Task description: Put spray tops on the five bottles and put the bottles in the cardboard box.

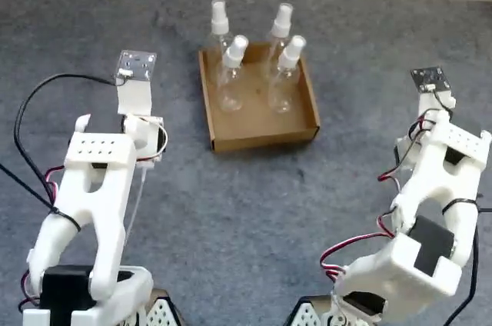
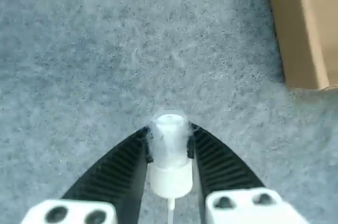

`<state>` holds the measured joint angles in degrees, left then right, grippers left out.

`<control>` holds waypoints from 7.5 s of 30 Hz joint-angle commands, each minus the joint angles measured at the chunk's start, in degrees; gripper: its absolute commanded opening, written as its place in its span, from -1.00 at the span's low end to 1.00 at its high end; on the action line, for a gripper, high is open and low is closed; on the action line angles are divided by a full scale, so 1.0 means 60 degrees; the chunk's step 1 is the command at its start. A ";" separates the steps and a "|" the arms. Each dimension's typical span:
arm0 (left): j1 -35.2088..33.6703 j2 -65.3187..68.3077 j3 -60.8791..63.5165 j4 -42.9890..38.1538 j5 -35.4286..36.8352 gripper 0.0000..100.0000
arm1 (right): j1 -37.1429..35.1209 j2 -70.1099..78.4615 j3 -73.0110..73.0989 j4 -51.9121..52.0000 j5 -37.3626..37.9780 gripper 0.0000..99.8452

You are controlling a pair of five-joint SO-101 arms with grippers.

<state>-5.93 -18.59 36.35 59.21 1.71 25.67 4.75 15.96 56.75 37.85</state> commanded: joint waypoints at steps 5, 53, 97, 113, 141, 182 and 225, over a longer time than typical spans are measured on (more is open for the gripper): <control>0.0110 -0.0359 0.0139 -0.0352 -0.0103 -0.99 | -0.0168 -0.0388 -0.0828 0.1707 -0.1363 -0.55; 0.0051 -0.0315 0.0168 -0.0278 -0.0147 -0.99 | -0.0505 0.1429 -0.1341 0.0608 -0.0996 -0.60; -0.3495 0.8842 -0.8007 0.2652 -0.7912 -0.81 | -0.0300 0.1414 -0.1311 0.1136 -0.0410 -0.59; -0.2234 0.6293 -0.7626 0.4308 -0.4161 -1.00 | 0.0388 0.1399 -0.1311 0.1136 -0.1216 -0.60; 0.1194 0.3670 -0.2015 0.0352 -0.1524 -0.94 | 0.0681 0.1414 -0.1018 0.1136 -0.0762 -0.60; 0.1194 0.3685 -0.1048 -0.0308 -0.1861 -0.99 | -0.0242 0.1414 -0.0740 0.1136 -0.0659 -0.89; -0.0051 -0.8930 -0.1106 -0.0190 0.3766 -0.99 | -1.2227 -0.9136 0.7158 -0.3187 -0.3795 -0.99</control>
<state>-5.93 -71.96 26.59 60.53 21.93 -47.03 -48.09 59.38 39.43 15.78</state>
